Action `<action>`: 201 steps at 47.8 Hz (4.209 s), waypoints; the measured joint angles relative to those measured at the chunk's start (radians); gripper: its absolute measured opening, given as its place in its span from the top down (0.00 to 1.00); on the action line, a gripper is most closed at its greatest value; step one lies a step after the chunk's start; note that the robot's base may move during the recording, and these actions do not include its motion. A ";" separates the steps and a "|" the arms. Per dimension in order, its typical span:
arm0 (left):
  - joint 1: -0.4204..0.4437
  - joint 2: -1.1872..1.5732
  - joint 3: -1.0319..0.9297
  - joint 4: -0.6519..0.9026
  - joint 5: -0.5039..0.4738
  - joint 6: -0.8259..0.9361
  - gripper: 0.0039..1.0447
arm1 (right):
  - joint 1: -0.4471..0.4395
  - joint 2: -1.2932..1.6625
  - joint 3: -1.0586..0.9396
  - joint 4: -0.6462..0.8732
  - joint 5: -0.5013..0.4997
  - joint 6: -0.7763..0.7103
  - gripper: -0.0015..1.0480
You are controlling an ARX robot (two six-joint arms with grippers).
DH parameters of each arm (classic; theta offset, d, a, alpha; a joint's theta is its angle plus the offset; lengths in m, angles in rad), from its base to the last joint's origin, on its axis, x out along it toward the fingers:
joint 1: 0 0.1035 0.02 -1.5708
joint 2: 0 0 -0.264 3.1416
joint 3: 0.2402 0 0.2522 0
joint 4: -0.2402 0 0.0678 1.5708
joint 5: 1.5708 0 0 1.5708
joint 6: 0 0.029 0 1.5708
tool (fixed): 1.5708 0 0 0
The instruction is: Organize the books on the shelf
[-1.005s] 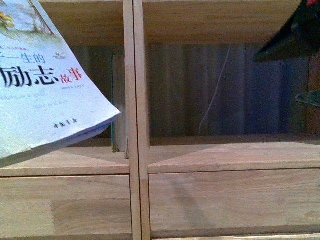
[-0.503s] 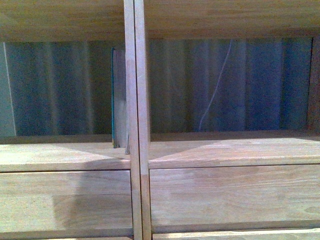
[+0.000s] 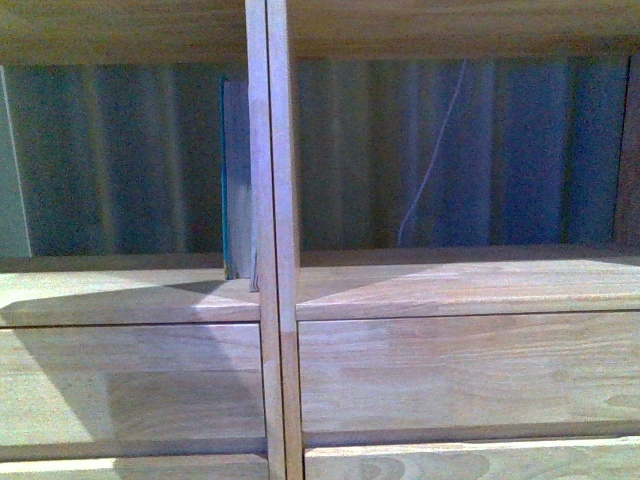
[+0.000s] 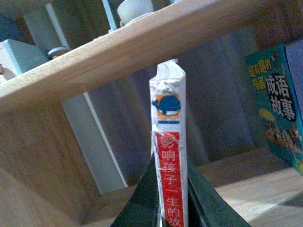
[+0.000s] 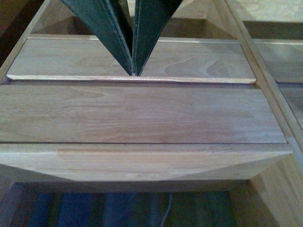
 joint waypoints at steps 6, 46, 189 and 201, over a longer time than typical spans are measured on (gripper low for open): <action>-0.023 0.090 0.064 0.008 -0.018 -0.013 0.94 | 0.000 -0.047 -0.051 0.001 -0.002 -0.005 0.97; -0.299 0.689 0.739 -0.151 -0.156 -0.110 0.94 | 0.000 -0.418 -0.240 -0.178 -0.002 -0.007 0.97; -0.526 -1.177 -0.686 -0.842 -0.924 0.026 0.07 | 0.000 -0.831 -0.259 -0.554 -0.002 -0.010 0.09; -0.819 -0.995 -0.814 -0.610 -1.246 -0.181 0.07 | 0.000 -0.831 -0.259 -0.554 -0.002 -0.010 0.07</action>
